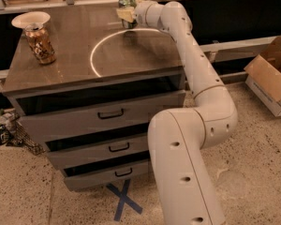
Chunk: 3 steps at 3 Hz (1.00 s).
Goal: Knock green can over
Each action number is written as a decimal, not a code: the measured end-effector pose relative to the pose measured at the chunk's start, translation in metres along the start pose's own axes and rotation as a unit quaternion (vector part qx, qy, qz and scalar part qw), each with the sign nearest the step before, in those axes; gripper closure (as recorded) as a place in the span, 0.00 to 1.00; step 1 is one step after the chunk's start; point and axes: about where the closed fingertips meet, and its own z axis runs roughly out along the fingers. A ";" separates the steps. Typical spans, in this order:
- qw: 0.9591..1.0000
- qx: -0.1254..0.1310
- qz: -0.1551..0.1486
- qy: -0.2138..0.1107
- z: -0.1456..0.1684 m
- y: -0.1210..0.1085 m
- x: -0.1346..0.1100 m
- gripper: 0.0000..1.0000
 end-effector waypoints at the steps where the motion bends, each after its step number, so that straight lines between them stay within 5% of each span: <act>1: 0.998 -0.039 -0.046 -0.005 -0.023 0.011 -0.028 0.85; 2: 0.990 -0.108 -0.092 0.020 -0.050 0.039 -0.038 1.00; 3: 0.972 -0.183 -0.138 0.056 -0.072 0.076 -0.036 1.00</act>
Offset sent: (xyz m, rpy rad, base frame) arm -0.0698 -0.0180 0.0580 -0.3409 -0.0101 0.4648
